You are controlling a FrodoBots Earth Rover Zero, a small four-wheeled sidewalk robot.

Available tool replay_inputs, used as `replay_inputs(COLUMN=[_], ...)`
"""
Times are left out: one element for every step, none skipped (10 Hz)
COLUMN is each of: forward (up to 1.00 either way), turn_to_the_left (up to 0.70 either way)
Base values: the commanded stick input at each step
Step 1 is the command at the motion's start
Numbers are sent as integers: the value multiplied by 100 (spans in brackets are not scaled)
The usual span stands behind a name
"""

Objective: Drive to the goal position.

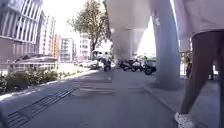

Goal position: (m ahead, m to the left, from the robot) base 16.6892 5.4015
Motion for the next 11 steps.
replay_inputs(forward=[70, 70, 70, 70, 70, 70, 70, 70, 70, 70, 70], turn_to_the_left=[0, 0, 0, 0, 0, 0, 0, 0, 0, 0, 0])
